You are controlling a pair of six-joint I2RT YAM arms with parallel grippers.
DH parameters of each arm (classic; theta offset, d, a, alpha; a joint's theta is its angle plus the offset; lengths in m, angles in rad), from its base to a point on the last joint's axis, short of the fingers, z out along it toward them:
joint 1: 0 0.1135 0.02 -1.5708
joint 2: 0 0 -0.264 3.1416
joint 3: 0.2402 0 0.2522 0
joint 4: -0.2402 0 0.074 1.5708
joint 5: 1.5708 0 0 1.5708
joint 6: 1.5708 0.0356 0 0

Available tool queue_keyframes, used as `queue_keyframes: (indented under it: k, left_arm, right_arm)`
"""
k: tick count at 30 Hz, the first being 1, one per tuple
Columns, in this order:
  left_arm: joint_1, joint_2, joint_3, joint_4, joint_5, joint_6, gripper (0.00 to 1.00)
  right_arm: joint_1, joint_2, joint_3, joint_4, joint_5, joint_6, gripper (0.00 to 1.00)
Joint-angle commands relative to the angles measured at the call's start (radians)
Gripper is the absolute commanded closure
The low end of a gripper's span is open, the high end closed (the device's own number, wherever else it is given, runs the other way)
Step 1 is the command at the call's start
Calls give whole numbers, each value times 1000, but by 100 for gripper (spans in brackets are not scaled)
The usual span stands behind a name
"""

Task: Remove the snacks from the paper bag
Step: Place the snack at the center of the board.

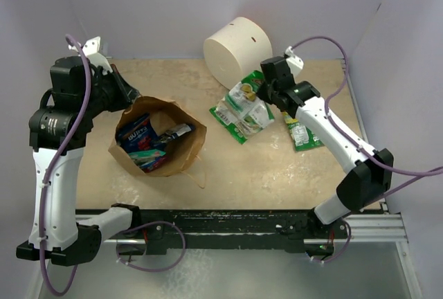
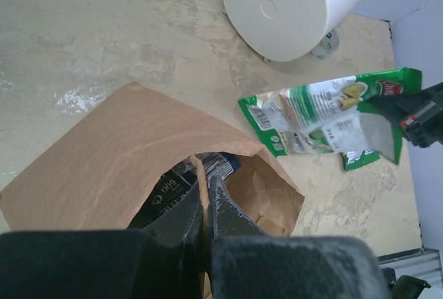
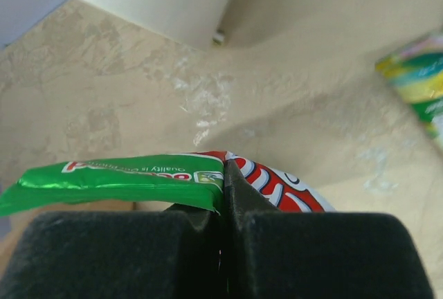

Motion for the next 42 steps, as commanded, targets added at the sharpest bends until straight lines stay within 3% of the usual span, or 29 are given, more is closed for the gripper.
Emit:
queue_keyframes:
  k: [1,5,10,19,25,30,34,37,42]
  left_arm:
    - [-3,-26,-3,51,13,7,100]
    - [-3,-37,-5,49,7,9,100]
    - [-3,-38,-9,49,8,8,100]
    - [-3,-39,-23,49,22,6,100]
    - [-3,-61,-47,46,19,11,100]
    - [-3,-84,-72,42,16,1,100]
    - [-3,-107,-84,40,19,-8,100]
    - [-2,-132,-103,57,50,-4,100]
    - [-3,-187,-141,130,185,18,100]
  right_arm:
    - [-116,-40,-142,31,-198,384,100]
    - [-193,-87,-325,63,-240,448,100]
    - [-222,-144,-487,17,-132,468,100]
    - [-242,-302,-803,62,-221,655,95]
    - [-240,-349,-893,71,-340,586,76]
    - [-240,-489,-913,-48,-369,532,55]
    - [-240,-613,-833,-66,-296,398,40]
    - [-240,-633,-811,156,-358,67,30]
    - [-195,-599,-708,456,-579,-325,28]
